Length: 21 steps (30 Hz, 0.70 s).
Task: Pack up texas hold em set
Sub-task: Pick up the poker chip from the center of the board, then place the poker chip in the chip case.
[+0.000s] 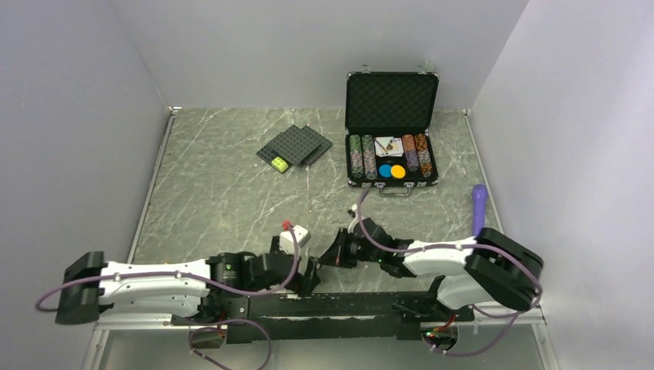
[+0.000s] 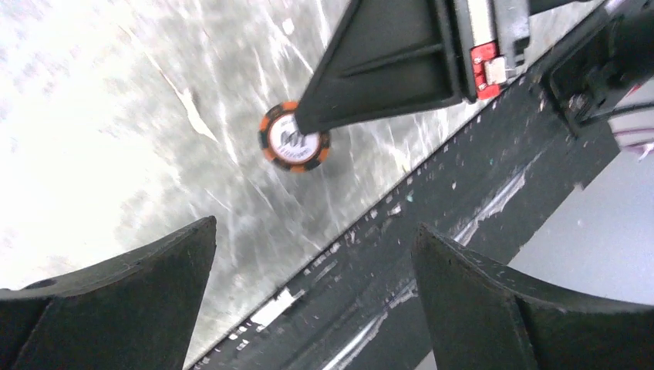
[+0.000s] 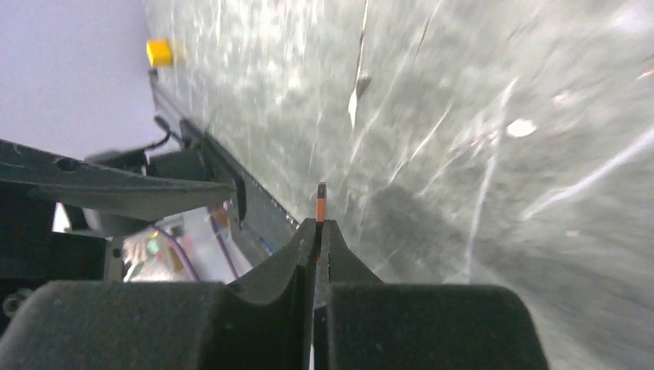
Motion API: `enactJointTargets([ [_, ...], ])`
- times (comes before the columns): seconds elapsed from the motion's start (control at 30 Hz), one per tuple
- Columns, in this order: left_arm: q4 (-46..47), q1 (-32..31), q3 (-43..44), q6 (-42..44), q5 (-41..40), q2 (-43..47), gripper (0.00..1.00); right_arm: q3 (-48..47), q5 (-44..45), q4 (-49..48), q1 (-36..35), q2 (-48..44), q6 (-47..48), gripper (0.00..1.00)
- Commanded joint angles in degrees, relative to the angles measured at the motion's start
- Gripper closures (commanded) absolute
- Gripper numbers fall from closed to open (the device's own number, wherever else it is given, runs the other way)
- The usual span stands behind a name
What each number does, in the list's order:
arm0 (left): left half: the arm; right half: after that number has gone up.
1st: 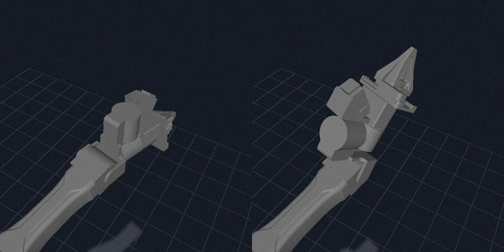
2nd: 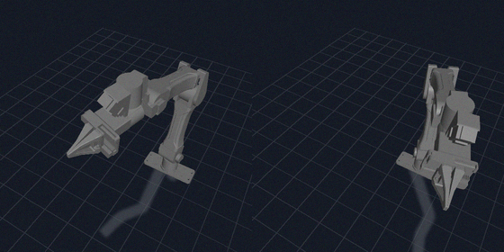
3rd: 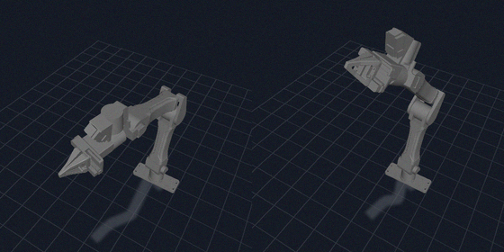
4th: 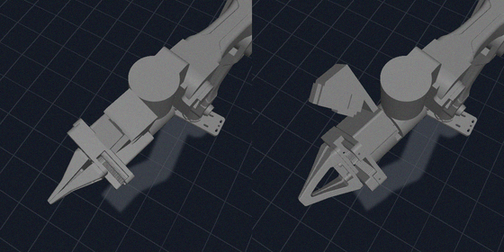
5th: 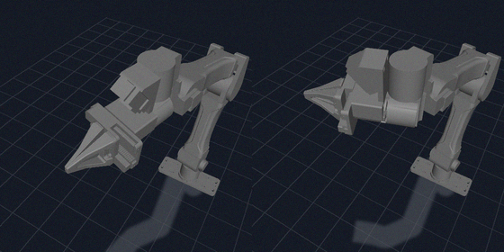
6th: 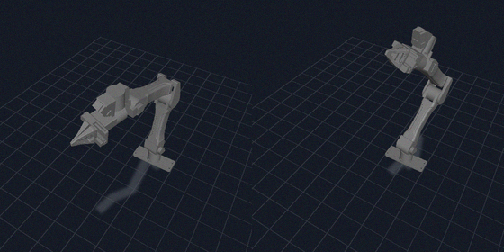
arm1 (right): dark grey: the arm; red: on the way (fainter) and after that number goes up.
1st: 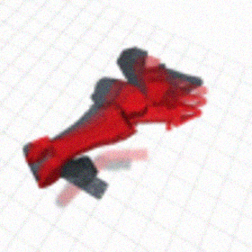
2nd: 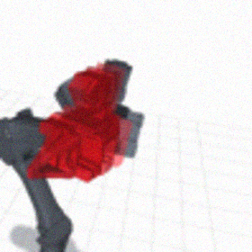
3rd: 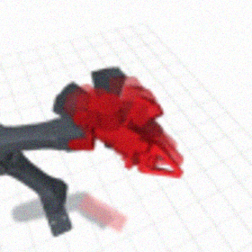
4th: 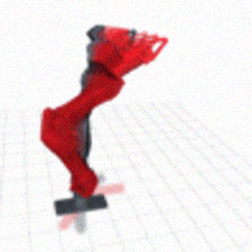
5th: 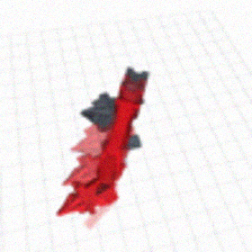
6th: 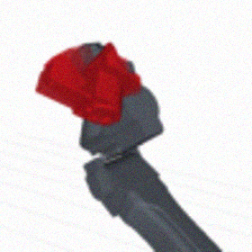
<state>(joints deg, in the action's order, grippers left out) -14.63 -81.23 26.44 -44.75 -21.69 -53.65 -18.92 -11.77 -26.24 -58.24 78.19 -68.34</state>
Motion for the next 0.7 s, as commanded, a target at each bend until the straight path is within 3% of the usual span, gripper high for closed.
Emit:
enactJointTargets([
  [0.0,-2.3,11.0,2.6,12.8,11.3,6.4,0.01,-6.9,7.8,19.9,7.2,-9.7,10.9,1.00],
  [0.13,-10.9,24.5,12.3,23.0,19.7,2.4,0.01,-14.3,13.1,36.4,18.9,-16.7,20.3,1.00],
  [0.3,-14.2,39.7,23.4,32.3,27.8,-5.0,0.01,-25.3,17.2,49.5,36.9,-15.6,27.9,1.00],
  [0.5,-9.6,44.8,26.4,38.9,24.6,-6.7,0.01,-35.2,20.8,52.3,54.3,-9.1,28.8,1.00],
  [0.67,-9.5,46.3,25.1,40.1,23.2,-6.7,0.01,-40.1,23.1,49.7,61.0,-0.9,25.3,1.00],
])
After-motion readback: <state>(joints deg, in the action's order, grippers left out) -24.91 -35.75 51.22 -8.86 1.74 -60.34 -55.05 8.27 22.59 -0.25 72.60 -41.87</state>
